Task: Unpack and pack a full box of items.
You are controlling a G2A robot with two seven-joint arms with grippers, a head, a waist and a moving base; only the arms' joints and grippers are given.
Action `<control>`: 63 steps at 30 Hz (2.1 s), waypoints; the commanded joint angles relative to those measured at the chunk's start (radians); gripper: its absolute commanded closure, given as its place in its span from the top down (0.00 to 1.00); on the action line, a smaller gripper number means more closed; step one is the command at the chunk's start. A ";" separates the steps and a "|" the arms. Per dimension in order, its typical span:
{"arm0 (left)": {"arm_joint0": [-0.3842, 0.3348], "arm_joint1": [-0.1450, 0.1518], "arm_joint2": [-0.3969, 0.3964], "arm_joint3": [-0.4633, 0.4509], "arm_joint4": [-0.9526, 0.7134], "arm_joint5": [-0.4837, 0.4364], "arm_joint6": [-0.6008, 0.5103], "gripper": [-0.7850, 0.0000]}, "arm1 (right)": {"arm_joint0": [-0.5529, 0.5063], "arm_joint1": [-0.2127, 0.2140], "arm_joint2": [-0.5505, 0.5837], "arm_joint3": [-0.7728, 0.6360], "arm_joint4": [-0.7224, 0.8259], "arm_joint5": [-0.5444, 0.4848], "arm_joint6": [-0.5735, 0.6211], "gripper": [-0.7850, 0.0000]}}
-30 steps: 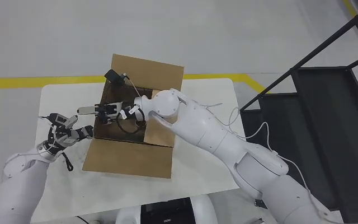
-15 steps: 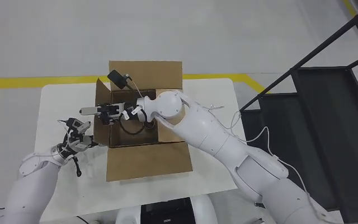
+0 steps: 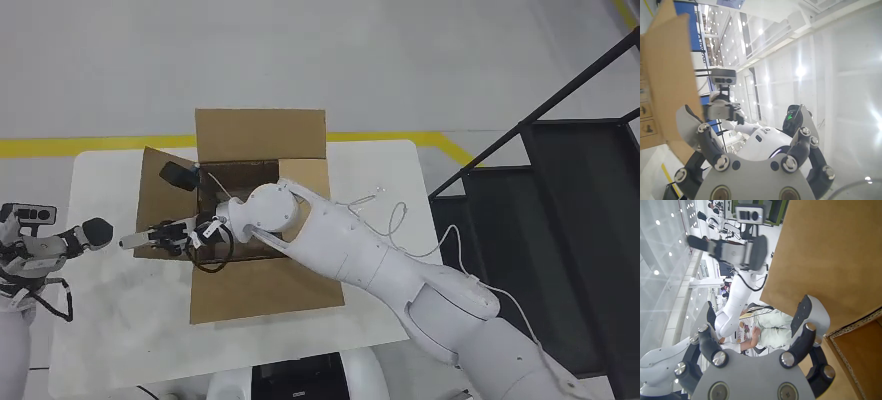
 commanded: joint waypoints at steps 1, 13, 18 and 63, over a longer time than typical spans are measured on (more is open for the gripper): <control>0.029 0.003 -0.022 -0.067 -0.017 0.036 0.000 1.00 | 0.001 -0.013 -0.013 0.030 0.001 -0.002 -0.003 1.00; -0.115 -0.018 0.131 0.057 0.088 0.065 0.062 1.00 | -0.019 -0.028 0.000 0.094 -0.040 -0.020 0.032 1.00; -0.203 -0.029 0.207 0.212 0.165 0.052 0.038 1.00 | -0.047 0.010 0.068 0.022 -0.071 -0.005 0.063 1.00; -0.243 -0.077 0.312 0.262 0.272 -0.099 0.037 1.00 | -0.581 0.262 0.669 -0.867 -0.265 0.266 0.143 1.00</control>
